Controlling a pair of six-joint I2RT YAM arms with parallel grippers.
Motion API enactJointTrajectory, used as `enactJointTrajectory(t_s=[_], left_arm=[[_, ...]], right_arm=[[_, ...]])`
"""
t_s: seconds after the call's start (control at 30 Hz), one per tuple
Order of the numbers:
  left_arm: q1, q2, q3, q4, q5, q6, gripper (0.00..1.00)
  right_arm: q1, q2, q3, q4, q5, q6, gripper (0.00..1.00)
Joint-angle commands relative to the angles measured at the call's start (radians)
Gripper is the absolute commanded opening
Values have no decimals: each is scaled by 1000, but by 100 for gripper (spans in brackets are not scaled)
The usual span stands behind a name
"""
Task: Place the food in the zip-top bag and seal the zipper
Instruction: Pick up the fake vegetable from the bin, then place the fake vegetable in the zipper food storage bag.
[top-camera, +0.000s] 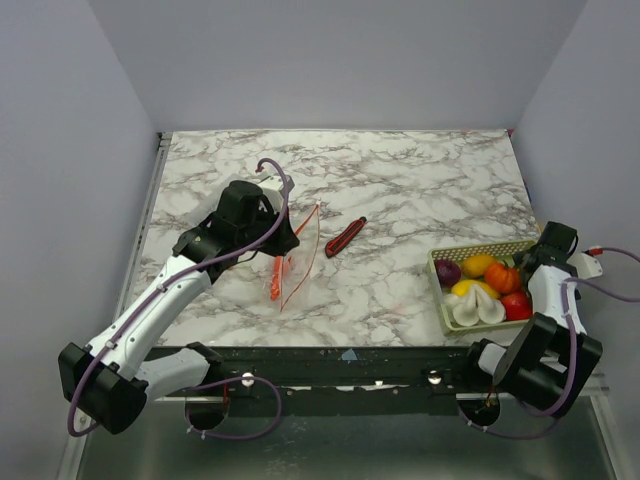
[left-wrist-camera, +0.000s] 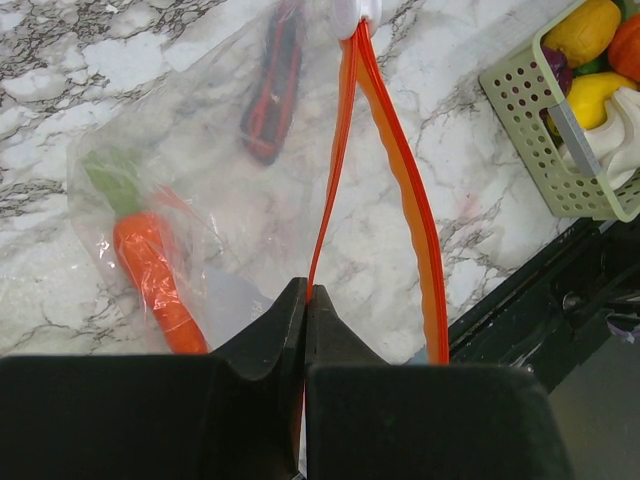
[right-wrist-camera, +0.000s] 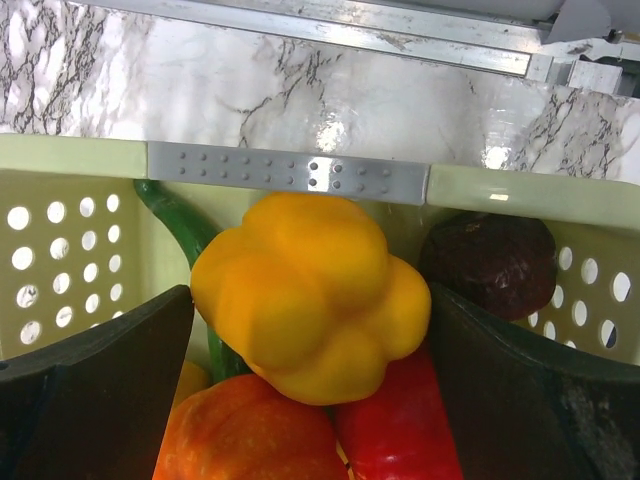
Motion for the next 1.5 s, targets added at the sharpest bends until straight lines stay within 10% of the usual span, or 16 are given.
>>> enactJointTrajectory(t_s=[0.0,0.2,0.87,1.47], left_arm=[[-4,9,-5,16,33,-3,0],[-4,13,-2,15,42,-7,0],[-3,5,-2,18,35,-8,0],[-2,7,1,8,-1,-2,0]], right_arm=[[-8,0,-9,33,5,-28,94],[-8,-112,36,1,-1,-84,42],[108,-242,323,-101,-514,-207,0],[1467,76,589,147,-164,-164,0]])
